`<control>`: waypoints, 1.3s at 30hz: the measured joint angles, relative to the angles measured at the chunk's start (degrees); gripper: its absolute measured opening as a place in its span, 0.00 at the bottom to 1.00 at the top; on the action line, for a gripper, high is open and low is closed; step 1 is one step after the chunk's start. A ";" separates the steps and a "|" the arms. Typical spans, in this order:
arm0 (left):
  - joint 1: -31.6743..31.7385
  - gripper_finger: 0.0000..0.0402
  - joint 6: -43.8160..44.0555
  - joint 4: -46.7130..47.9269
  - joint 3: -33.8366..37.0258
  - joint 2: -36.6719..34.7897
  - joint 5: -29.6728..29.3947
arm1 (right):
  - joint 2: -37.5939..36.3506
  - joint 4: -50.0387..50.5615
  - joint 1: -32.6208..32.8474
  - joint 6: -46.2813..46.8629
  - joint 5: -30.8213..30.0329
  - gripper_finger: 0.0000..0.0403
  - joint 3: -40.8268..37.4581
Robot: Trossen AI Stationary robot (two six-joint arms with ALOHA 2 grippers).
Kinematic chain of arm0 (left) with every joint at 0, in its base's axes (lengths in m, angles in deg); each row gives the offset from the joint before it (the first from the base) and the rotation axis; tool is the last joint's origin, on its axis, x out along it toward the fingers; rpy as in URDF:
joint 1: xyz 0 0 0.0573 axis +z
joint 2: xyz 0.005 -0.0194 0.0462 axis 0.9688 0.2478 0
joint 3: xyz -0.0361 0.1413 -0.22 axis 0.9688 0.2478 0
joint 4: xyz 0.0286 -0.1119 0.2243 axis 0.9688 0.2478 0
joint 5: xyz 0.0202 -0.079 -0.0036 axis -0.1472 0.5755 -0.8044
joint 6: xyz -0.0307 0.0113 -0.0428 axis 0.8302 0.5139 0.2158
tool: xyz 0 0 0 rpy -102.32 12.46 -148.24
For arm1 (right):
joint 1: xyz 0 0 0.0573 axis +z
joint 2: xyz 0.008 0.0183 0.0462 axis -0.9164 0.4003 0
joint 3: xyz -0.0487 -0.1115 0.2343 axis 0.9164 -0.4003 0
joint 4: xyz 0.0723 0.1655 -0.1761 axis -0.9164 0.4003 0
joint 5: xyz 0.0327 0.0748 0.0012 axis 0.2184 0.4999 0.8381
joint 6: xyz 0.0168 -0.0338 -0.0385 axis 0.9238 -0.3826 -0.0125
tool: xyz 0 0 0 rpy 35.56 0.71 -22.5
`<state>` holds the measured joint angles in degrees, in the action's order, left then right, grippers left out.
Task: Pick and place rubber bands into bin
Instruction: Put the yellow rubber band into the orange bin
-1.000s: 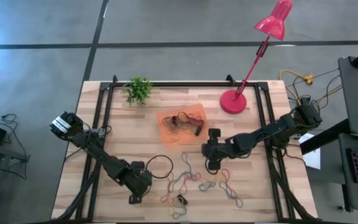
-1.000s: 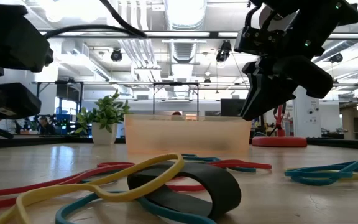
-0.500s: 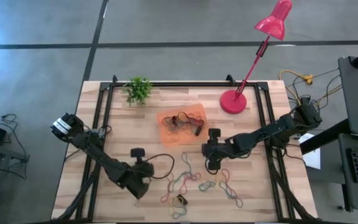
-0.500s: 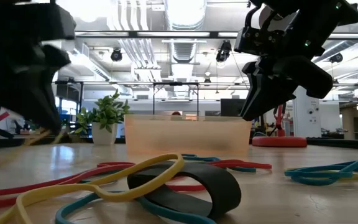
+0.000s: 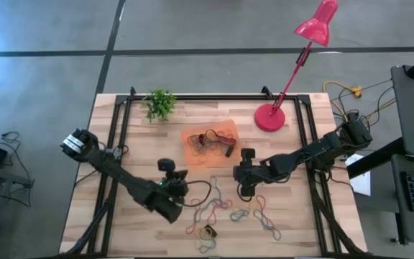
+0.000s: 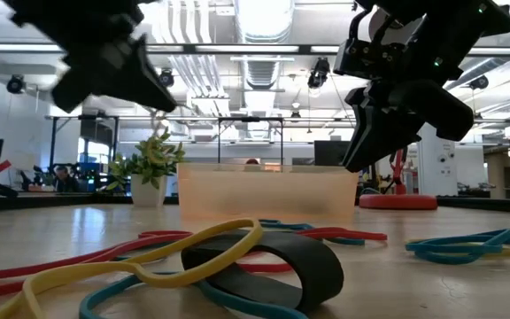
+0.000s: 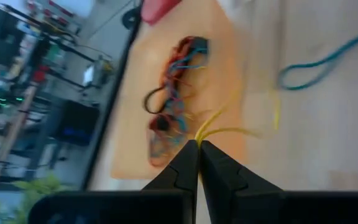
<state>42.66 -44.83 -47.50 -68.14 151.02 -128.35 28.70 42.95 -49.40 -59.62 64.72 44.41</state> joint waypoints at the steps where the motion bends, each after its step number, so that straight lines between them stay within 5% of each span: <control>1: 1.06 0.00 -1.43 0.05 -0.16 0.00 -0.82 | 0.00 0.00 0.01 0.00 0.00 0.14 0.00; 10: 11.89 0.00 -17.82 -8.40 -0.44 -0.56 -2.01 | 0.02 -0.02 0.01 0.00 0.00 0.14 0.00; 18: 22.66 0.00 -32.32 -20.94 -0.29 -0.83 10.19 | 0.02 0.02 0.01 0.00 0.00 0.14 0.00; 28: 30.65 0.01 -34.43 -22.35 0.16 -0.83 19.02 | 0.04 0.26 0.01 0.00 0.00 0.14 0.00; 39: 30.72 0.25 -35.50 -22.32 0.16 -0.86 20.12 | 0.07 0.39 -0.02 4.17 0.03 0.14 -1.33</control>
<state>73.38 -80.33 -69.81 -67.98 150.16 -108.23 28.76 43.34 -49.41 -55.44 64.75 43.08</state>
